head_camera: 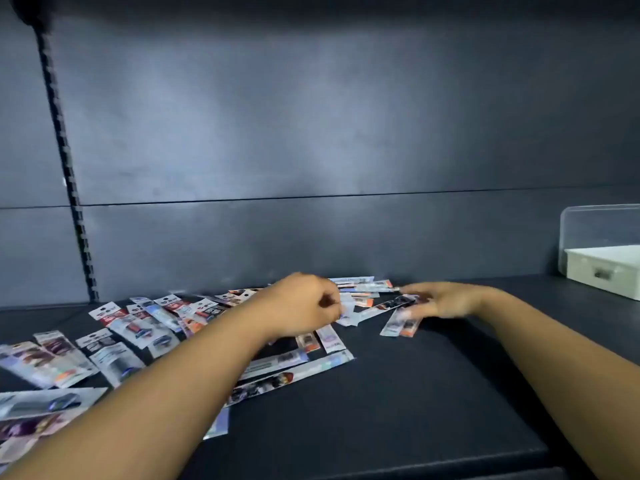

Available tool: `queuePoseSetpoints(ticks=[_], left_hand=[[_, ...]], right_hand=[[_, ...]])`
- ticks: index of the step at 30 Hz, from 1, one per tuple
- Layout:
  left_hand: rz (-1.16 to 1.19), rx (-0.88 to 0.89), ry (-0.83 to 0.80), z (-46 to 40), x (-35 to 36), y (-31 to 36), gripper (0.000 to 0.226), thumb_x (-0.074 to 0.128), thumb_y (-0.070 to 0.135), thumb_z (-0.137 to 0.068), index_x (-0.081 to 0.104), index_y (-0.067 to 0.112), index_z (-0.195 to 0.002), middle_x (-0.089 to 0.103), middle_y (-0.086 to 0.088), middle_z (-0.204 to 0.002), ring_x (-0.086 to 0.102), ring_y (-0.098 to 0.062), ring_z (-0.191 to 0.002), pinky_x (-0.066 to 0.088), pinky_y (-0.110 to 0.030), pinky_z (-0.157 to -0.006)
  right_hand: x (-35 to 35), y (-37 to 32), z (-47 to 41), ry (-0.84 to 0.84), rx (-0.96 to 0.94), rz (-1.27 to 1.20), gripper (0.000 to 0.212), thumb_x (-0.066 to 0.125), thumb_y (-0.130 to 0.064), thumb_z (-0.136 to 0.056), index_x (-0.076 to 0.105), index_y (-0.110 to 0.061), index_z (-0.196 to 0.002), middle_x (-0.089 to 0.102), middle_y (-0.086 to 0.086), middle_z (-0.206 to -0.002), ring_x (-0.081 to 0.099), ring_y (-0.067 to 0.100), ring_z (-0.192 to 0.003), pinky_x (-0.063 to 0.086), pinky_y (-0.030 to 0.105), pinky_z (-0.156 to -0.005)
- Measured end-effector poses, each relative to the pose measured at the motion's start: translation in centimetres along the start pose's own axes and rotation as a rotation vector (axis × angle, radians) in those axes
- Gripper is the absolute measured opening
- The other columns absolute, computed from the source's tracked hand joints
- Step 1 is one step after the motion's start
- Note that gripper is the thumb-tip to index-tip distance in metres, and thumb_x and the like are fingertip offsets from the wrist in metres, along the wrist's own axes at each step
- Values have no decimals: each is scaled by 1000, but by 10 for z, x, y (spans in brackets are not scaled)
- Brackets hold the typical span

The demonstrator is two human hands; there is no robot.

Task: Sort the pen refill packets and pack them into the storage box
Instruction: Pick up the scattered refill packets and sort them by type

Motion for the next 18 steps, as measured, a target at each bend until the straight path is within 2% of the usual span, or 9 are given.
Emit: queuePoseSetpoints(ticks=[2,4,5,7,9,11,13,16,18], left_hand=[[16,1,-14,-10,3,-2,18,49,30,-89,63,20,-89,68,4,-99,51,11,-59,37,-7,-54],[3,32,-47,-13,11,-7,14,50,32,-89,62,26,-84,68,5,-96,55,6,-68,44,-14,-67],[4,45,-76,-13,15,-8,14,50,33,-89,60,28,-82,67,7,-91,56,3,-70,44,-18,-72],[14,81,-75,-11,19,-11,15,50,36,-89,57,31,-77,60,15,-77,53,12,-66,38,-9,-66],[53,91,-52,-11,22,-16,16,51,39,-87,59,30,-76,58,22,-71,51,16,-69,37,-6,-65],[78,59,-48,-10,25,-20,20,51,45,-85,63,30,-78,61,24,-76,57,4,-79,44,-18,-76],[104,65,-53,-12,25,-19,20,52,46,-84,62,32,-75,62,27,-73,59,-2,-78,45,-25,-76],[128,103,-64,-13,27,-13,16,53,39,-86,60,32,-73,60,24,-67,55,11,-62,41,-15,-67],[161,94,-75,-11,28,-11,16,54,37,-86,59,32,-72,60,23,-68,54,14,-58,38,-10,-62]], right_hand=[[-6,5,-4,-53,30,108,62,64,-47,-76,45,-29,-132,47,-14,-126,43,10,-124,30,21,-104],[-13,11,-6,-85,57,194,65,63,-46,-77,40,-31,-136,43,-12,-129,37,11,-130,24,24,-109],[-14,15,-7,-96,60,215,63,62,-45,-79,40,-33,-136,41,-11,-132,36,10,-131,23,23,-109],[-17,15,-8,-110,46,188,59,63,-41,-79,41,-34,-134,40,-11,-137,36,9,-129,24,22,-107],[-18,13,-6,-167,23,134,58,66,-32,-79,42,-36,-132,42,-8,-136,40,8,-120,28,19,-100],[-22,14,1,-242,29,54,58,69,-15,-77,43,-39,-124,46,-5,-130,44,7,-113,33,16,-95],[-24,19,6,-277,31,12,56,70,-5,-74,48,-39,-113,51,-6,-118,49,3,-105,38,11,-89],[-18,13,5,-265,5,40,40,71,-7,-74,58,-30,-104,56,-5,-90,52,-5,-70,38,4,-62],[-13,5,2,-268,-15,45,27,70,-8,-74,62,-22,-95,59,-8,-72,52,-6,-56,36,4,-53]])
Point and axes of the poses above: each hand's wrist, its own z-axis away from the middle knuckle, its own x-axis out of the palm, y = z × x, the point moved 1 cm from there along -z, towards the middle knuckle
